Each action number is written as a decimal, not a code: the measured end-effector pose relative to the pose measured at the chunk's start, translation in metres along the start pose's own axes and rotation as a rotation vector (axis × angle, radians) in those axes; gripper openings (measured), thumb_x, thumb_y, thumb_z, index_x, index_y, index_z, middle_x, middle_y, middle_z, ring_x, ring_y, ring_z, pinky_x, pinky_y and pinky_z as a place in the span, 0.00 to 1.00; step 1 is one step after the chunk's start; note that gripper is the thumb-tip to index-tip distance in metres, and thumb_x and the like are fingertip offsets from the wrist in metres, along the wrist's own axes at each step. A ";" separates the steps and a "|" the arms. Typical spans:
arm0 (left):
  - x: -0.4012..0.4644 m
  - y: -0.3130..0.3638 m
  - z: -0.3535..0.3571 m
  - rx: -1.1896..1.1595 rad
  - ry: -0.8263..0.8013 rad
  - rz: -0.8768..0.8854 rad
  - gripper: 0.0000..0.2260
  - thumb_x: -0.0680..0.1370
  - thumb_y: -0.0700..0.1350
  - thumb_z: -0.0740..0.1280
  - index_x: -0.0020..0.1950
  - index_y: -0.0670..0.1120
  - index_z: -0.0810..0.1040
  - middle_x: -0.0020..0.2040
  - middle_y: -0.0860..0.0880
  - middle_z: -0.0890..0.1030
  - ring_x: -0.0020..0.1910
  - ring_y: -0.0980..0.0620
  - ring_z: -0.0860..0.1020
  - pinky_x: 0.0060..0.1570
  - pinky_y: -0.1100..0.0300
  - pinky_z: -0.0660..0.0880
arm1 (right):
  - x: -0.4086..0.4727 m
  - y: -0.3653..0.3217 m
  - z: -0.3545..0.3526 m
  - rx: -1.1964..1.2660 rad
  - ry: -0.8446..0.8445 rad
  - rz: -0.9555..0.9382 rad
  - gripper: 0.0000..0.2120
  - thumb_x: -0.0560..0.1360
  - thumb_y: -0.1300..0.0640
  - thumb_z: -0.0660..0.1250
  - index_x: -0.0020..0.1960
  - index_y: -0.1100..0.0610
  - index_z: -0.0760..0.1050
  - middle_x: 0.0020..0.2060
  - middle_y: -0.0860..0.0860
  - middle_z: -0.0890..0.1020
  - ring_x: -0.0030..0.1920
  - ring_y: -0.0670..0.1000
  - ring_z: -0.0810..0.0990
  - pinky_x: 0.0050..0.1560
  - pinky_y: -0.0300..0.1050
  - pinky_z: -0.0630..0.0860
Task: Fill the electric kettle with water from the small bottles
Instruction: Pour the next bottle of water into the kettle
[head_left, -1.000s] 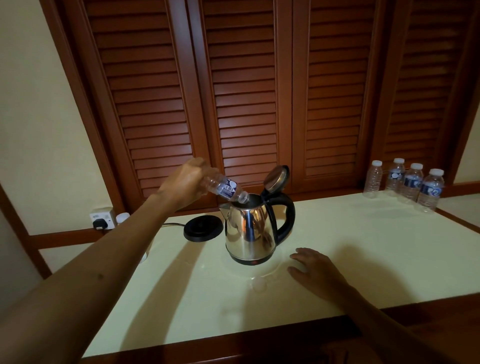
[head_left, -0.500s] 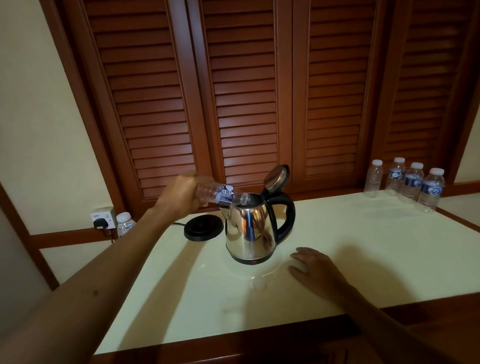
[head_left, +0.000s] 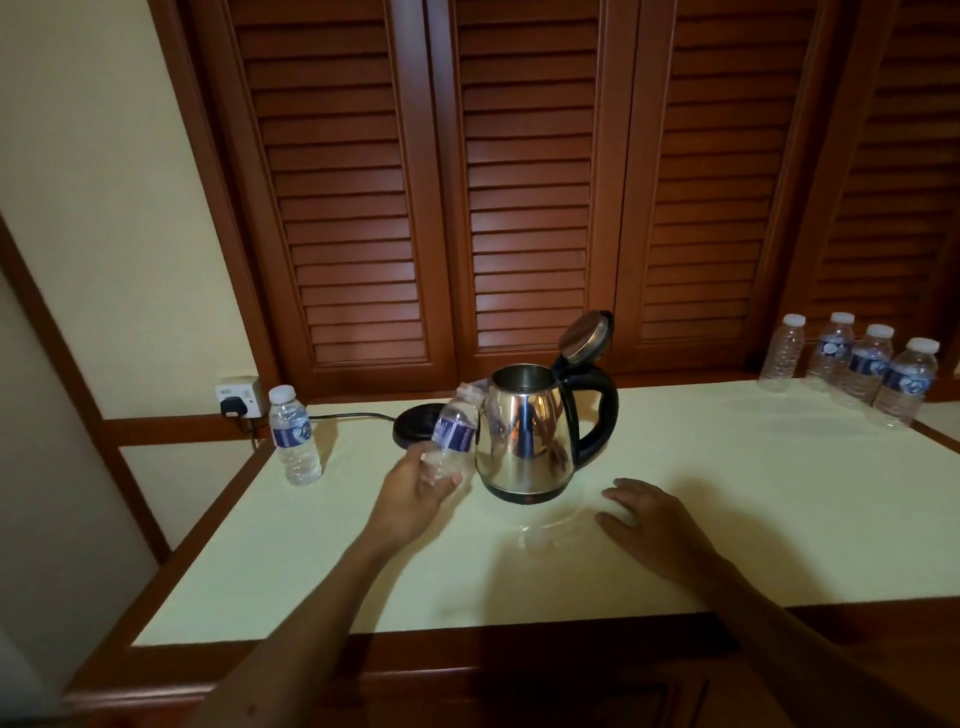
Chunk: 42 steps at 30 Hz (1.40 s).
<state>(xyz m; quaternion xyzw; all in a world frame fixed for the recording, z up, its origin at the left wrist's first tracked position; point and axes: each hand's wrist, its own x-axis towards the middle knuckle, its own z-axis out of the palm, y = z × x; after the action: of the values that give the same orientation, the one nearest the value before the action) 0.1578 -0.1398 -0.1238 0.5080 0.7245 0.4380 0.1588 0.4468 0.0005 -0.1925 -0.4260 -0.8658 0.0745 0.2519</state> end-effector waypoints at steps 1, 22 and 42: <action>-0.007 -0.003 0.005 -0.054 -0.007 -0.039 0.20 0.78 0.48 0.70 0.69 0.49 0.69 0.55 0.50 0.78 0.46 0.57 0.77 0.42 0.65 0.73 | 0.000 -0.001 -0.001 0.001 -0.007 0.005 0.21 0.74 0.44 0.67 0.62 0.54 0.78 0.64 0.51 0.77 0.65 0.51 0.74 0.66 0.44 0.67; -0.035 -0.030 0.021 -0.227 0.026 -0.076 0.25 0.71 0.46 0.78 0.63 0.52 0.70 0.53 0.54 0.79 0.49 0.59 0.79 0.40 0.73 0.72 | -0.001 -0.029 -0.010 -0.091 -0.063 0.077 0.12 0.75 0.47 0.63 0.45 0.56 0.78 0.43 0.50 0.78 0.47 0.51 0.75 0.46 0.49 0.75; -0.030 -0.039 0.021 -0.247 0.004 -0.029 0.27 0.71 0.46 0.78 0.64 0.57 0.68 0.58 0.49 0.82 0.52 0.54 0.81 0.45 0.70 0.74 | 0.053 -0.172 -0.042 0.351 -0.005 -0.219 0.14 0.76 0.54 0.66 0.61 0.55 0.76 0.50 0.47 0.77 0.48 0.45 0.75 0.48 0.40 0.73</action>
<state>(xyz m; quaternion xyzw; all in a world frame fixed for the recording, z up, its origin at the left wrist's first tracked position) 0.1615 -0.1600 -0.1728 0.4730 0.6727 0.5225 0.2251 0.3203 -0.0698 -0.0775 -0.2789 -0.8812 0.1974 0.3267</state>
